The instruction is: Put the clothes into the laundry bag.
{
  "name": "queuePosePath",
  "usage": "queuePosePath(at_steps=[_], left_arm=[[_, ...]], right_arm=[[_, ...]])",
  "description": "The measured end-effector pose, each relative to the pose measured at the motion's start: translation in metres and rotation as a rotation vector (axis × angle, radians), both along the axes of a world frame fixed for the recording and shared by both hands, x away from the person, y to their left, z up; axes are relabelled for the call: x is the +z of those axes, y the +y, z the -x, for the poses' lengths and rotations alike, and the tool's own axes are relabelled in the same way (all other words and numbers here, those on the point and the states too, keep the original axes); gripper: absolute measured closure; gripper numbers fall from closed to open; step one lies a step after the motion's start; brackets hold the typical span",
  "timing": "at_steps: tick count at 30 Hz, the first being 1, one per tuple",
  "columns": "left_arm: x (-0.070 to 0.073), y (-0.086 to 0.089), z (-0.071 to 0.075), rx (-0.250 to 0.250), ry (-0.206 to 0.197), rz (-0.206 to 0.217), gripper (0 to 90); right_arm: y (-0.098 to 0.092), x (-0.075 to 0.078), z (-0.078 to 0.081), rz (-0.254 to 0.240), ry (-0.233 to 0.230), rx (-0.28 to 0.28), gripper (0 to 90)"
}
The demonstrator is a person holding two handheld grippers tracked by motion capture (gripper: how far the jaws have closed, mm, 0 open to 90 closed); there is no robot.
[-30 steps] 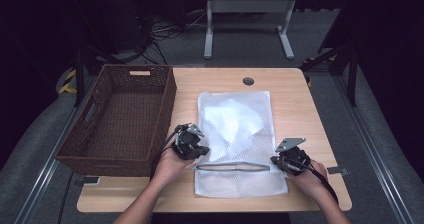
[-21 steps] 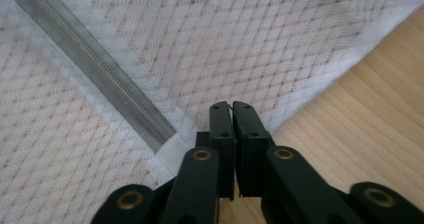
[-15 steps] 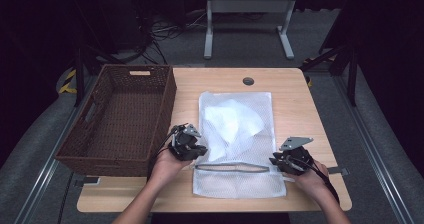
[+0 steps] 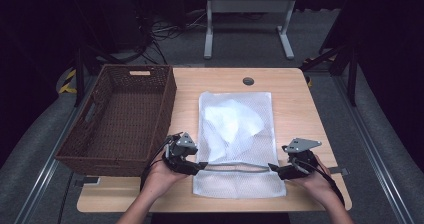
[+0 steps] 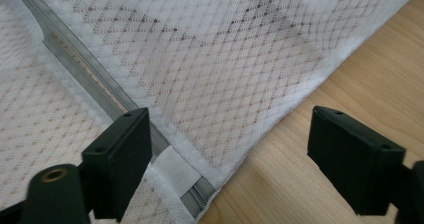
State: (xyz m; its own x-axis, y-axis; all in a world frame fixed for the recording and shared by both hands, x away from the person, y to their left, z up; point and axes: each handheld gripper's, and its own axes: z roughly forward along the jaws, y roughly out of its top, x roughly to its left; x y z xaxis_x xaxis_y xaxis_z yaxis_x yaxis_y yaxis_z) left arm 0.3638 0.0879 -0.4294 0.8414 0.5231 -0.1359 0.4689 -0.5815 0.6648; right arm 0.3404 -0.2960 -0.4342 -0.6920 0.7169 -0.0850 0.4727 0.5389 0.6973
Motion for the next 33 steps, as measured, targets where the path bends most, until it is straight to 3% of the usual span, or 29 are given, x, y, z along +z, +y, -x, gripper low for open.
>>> queuePosePath(at_steps=[6,15,22,33], left_arm=[[-0.007,0.002,0.011,-0.005,-0.022,0.01,18.6],[-0.011,0.007,0.026,-0.019,-0.042,-0.003,6.5],[-0.015,0.016,0.039,-0.028,-0.038,0.007,2.6],[-0.017,0.014,0.038,-0.023,-0.041,-0.004,2.6]], right_arm=[[-0.007,0.003,0.01,-0.027,-0.014,-0.026,9.3],[-0.018,0.004,0.027,-0.063,-0.025,-0.023,5.6],[-0.024,0.003,0.045,-0.077,-0.047,-0.021,4.4],[-0.022,0.002,0.043,-0.087,-0.05,0.01,4.4]])
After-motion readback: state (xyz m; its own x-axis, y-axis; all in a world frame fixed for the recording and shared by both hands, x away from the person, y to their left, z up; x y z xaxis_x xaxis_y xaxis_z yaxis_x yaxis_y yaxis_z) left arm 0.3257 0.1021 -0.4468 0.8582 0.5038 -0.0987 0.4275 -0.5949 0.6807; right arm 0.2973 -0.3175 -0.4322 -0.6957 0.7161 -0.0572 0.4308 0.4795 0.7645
